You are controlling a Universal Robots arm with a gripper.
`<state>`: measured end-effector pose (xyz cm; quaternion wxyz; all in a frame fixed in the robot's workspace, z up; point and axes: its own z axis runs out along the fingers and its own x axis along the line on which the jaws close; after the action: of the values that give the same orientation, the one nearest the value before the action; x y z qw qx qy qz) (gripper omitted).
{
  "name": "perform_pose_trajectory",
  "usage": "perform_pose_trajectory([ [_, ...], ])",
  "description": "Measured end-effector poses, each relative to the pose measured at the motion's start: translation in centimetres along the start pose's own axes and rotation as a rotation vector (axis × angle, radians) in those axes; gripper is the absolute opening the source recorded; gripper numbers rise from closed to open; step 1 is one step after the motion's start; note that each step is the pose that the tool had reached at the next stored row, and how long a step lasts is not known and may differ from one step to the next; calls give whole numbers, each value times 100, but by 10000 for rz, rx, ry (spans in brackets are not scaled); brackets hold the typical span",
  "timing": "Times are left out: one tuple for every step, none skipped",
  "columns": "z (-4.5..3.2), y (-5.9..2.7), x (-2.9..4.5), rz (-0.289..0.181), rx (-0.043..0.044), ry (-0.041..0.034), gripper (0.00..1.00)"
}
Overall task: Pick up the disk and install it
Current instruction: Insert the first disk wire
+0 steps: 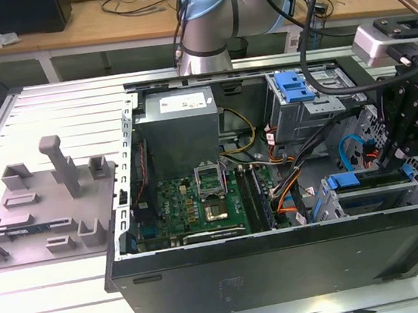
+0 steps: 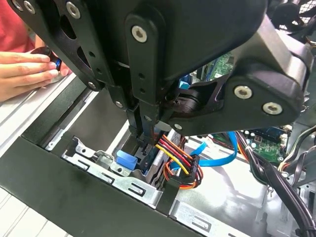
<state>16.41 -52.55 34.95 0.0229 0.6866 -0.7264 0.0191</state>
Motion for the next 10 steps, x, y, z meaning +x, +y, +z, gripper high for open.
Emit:
perform_pose_trajectory([
  [0, 1, -6, 1, 0, -1, 16],
  [1, 1, -9, 1, 0, -2, 16],
  [0, 1, -15, 1, 0, -1, 16],
  [0, -3, -16, -1, 0, -1, 16],
  [0, -10, -18, 0, 0, -1, 16],
  [0, -10, -18, 4, -1, -2, 16],
  [0, -10, -17, 8, -1, -2, 16],
  [0, -11, -17, 13, -1, -1, 16],
  [0, -11, -17, 15, -1, -1, 16],
  [0, -11, -17, 16, -1, -1, 16],
])
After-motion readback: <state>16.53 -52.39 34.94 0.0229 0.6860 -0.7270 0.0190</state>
